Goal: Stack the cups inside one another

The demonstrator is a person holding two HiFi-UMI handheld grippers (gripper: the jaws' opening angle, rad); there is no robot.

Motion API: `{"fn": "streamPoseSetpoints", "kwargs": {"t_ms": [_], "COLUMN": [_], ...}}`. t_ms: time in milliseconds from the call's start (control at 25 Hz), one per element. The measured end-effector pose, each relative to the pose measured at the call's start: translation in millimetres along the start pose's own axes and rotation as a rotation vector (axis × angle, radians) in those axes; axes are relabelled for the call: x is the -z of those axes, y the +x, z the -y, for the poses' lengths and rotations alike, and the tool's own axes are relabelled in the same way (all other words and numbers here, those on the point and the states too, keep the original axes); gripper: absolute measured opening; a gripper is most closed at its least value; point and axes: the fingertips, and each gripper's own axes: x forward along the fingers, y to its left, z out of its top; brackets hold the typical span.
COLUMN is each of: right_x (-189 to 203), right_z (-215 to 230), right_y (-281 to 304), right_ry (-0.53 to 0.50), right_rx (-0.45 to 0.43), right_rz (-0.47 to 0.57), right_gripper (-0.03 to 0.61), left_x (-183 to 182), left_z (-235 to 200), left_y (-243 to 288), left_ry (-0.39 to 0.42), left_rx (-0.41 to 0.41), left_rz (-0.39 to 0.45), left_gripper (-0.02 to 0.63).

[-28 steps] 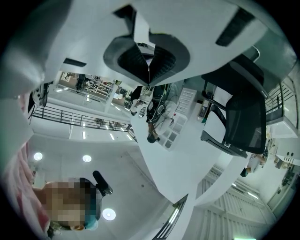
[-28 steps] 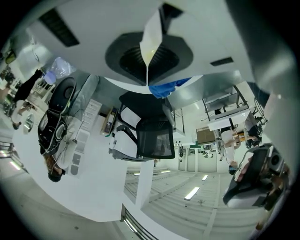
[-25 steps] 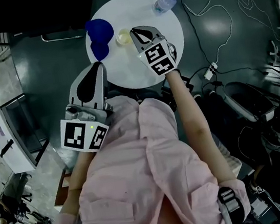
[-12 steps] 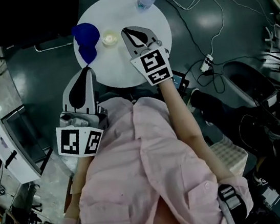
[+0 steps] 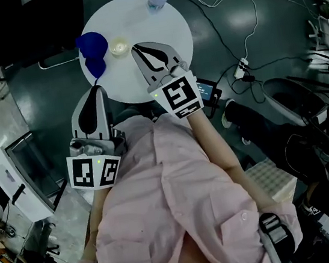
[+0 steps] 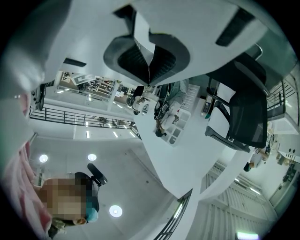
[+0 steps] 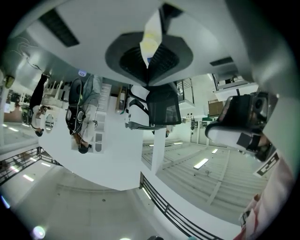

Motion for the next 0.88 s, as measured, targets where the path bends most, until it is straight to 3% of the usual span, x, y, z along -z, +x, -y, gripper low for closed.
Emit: {"fn": "streamPoseSetpoints", "kwargs": {"t_ms": [560, 880], "right_x": [-17.8, -2.1], "right_z": [-11.0, -4.0], "right_y": [-73.3, -105.5], "right_ry": [-0.017, 0.020], "right_rx": [0.015, 0.044], "right_rz": [0.086, 0.073], "right_gripper": [0.034, 0.034], "left_x": [9.2, 21.5], "left_z": [35.5, 56.0], "left_y": [9.2, 12.3], "left_ry": [0.060, 0.098], "left_rx": [0.067, 0.096], "left_rz": [0.003, -0.016], "left_gripper": [0.018, 0.018]}}
